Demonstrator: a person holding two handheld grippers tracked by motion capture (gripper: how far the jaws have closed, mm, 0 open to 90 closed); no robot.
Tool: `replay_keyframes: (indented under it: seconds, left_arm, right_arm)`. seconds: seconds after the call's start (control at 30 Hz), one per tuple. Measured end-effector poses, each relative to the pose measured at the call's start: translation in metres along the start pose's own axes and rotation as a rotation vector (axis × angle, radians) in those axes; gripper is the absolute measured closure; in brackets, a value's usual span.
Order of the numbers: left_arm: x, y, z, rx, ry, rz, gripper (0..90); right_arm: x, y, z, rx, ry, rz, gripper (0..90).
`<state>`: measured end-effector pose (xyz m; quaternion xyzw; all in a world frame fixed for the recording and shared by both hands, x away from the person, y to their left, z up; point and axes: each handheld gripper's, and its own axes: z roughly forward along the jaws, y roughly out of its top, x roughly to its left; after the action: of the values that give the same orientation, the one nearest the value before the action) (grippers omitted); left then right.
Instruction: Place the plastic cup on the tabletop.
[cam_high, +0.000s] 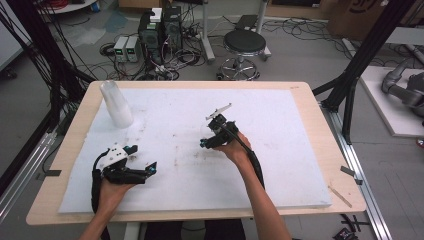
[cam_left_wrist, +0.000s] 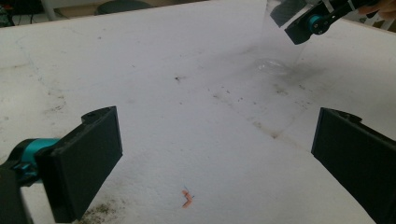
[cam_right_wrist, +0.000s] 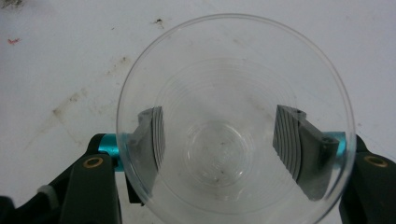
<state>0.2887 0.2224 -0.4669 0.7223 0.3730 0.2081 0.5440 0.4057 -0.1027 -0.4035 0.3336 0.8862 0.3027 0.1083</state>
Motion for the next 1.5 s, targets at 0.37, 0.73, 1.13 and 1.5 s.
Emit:
replay_keyframes:
  seconds: [0.37,0.73,1.13,1.5]
  left_arm:
    - [0.002,-0.001,-0.001,-0.013,-0.009,-0.022,1.8]
    - [0.003,-0.001,-0.001,-0.015,-0.013,-0.033,1.8]
    - [0.002,-0.002,-0.003,-0.039,-0.008,-0.021,1.8]
    - [0.002,-0.001,-0.002,-0.025,0.002,-0.022,1.8]
  right_arm:
    - [-0.001,-0.014,0.003,-0.037,-0.023,0.020,13.5]
    - [-0.001,-0.061,-0.040,-0.184,-0.009,0.023,13.5]
    - [-0.009,-0.119,-0.077,-0.326,-0.076,0.040,13.7]
    - [-0.027,-0.165,-0.088,-0.424,-0.143,0.089,14.8]
